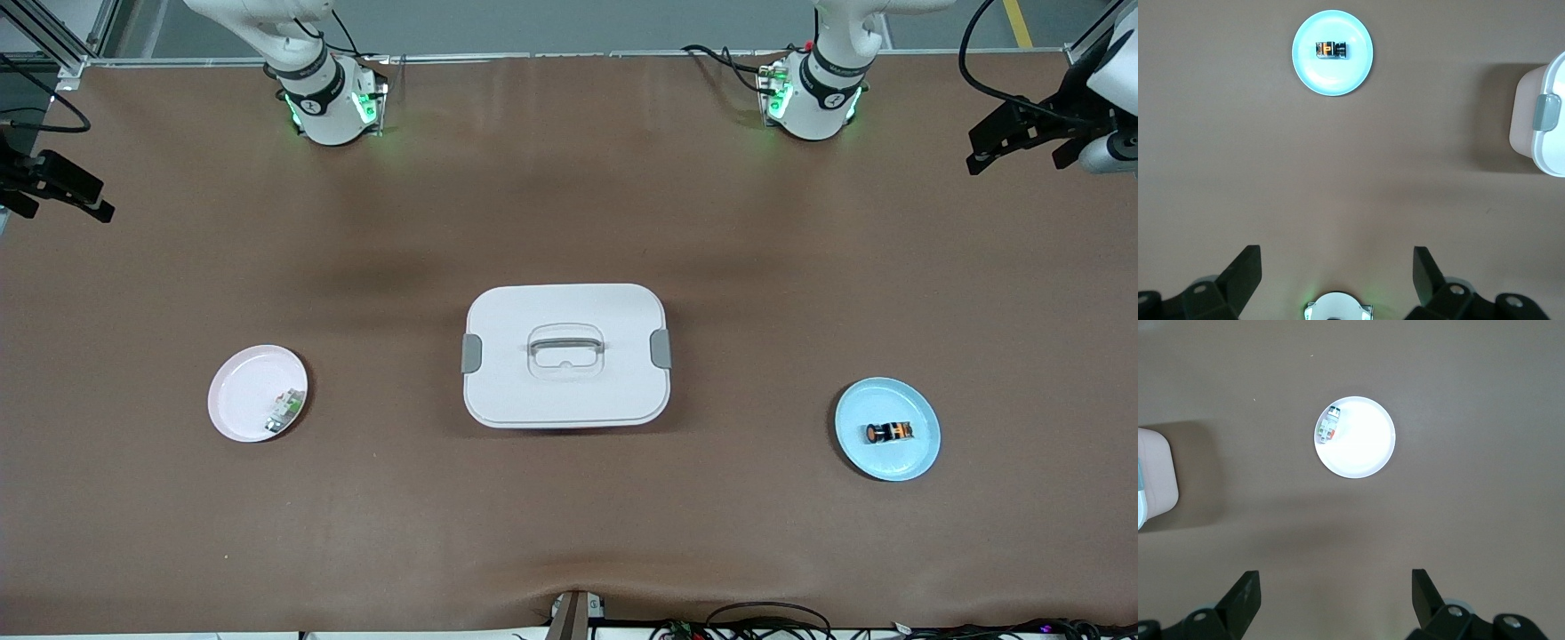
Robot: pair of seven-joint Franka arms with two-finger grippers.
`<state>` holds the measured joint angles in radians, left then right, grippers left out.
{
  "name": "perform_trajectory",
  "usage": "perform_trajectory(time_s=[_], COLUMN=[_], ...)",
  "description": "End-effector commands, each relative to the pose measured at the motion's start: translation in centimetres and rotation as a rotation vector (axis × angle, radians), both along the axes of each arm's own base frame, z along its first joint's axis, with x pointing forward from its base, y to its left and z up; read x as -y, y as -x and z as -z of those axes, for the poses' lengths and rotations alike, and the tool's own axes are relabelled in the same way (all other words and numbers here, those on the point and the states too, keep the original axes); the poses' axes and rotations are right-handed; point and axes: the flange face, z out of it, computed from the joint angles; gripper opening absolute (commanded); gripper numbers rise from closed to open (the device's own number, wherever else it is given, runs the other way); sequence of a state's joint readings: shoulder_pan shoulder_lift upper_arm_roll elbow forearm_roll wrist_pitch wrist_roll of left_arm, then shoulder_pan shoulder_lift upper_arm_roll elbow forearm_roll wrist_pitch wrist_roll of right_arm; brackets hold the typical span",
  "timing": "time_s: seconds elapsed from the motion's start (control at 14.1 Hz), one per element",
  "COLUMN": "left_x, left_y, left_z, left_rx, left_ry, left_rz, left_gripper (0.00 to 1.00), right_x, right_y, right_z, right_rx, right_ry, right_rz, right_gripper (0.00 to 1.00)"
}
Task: Transfer orange switch to right arm and place
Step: 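Move the left gripper down over the orange switch on the blue plate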
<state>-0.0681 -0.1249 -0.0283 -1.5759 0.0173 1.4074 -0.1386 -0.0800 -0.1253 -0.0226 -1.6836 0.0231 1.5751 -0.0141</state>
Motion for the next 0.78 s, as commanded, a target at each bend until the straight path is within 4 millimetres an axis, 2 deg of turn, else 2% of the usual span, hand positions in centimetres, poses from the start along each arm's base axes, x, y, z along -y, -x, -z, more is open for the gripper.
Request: perform_trajectory(time_s=[0.0,0.35,0.5,0.71], left_x=[-0.1,-0.2,-0.2,0.2], left_y=[-0.1,-0.2,-0.8,-3.2], left_z=[-0.6,-0.5,0.4,3.3], left_rx=[-0.002,-0.004,-0.021,-0.033], left_ry=[-0.002,0.003,0.002,0.008], left_rz=[0.003,0.001,0.005,0.01], left_gripper=[1.0,1.0,1.0,1.0], right_x=[0.1,0.2,0.2,0.2], right_y=[-0.2,-0.2,-0.2,-0.2], right_z=[-0.5,-0.5,-0.5,-0.5], right_rx=[-0.005,-0.005,-0.005,-0.005], right_ry=[0.011,0.011,0.011,0.011], right_rz=[-0.012,-0.01,-0.01,-0.01], right_gripper=[1.0,1.0,1.0,1.0])
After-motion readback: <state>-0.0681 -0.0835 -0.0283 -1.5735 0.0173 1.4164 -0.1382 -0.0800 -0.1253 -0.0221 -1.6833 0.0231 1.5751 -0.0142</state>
